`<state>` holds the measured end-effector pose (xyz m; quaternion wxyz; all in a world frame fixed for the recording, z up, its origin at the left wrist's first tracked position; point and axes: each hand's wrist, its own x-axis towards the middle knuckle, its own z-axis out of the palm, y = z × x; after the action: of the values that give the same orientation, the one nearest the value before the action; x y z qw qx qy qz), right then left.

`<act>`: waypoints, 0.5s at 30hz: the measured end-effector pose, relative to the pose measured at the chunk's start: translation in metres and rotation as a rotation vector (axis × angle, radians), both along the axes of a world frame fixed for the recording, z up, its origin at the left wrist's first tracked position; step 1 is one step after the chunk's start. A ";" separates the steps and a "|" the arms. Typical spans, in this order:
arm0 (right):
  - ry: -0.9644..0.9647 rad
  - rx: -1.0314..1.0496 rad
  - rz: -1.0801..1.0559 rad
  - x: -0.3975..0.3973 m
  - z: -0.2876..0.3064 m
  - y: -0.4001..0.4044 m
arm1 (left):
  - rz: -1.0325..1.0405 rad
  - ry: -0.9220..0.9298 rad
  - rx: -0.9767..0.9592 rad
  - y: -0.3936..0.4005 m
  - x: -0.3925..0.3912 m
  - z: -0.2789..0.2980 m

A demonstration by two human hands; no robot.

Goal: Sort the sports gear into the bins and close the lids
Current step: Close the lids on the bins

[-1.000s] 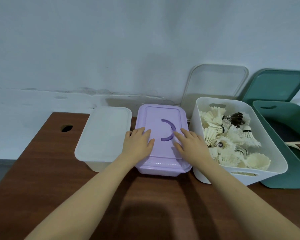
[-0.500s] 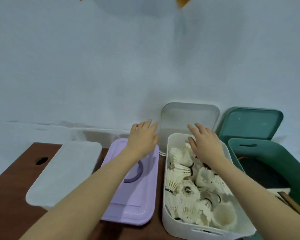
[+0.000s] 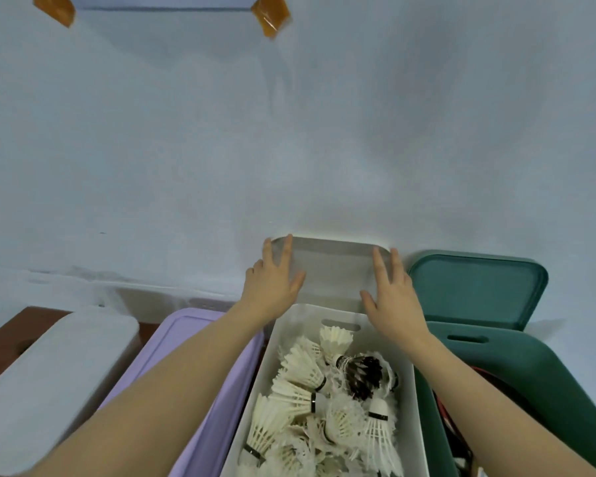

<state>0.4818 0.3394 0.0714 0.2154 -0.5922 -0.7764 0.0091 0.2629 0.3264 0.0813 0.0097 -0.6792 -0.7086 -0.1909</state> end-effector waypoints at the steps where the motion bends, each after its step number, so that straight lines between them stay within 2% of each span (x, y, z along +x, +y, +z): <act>1: 0.022 0.032 0.004 0.000 -0.002 0.002 | 0.002 -0.027 0.023 0.002 0.000 -0.001; 8: 0.233 0.092 -0.005 -0.005 -0.017 0.010 | -0.070 -0.367 0.113 0.010 -0.008 -0.011; 15: 0.462 0.090 -0.020 -0.023 -0.003 0.001 | -0.062 -0.494 0.219 -0.004 -0.004 -0.010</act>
<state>0.4590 0.3400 0.0684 0.4135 -0.5718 -0.7004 0.1076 0.2586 0.3224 0.0712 -0.0958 -0.6284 -0.6435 -0.4265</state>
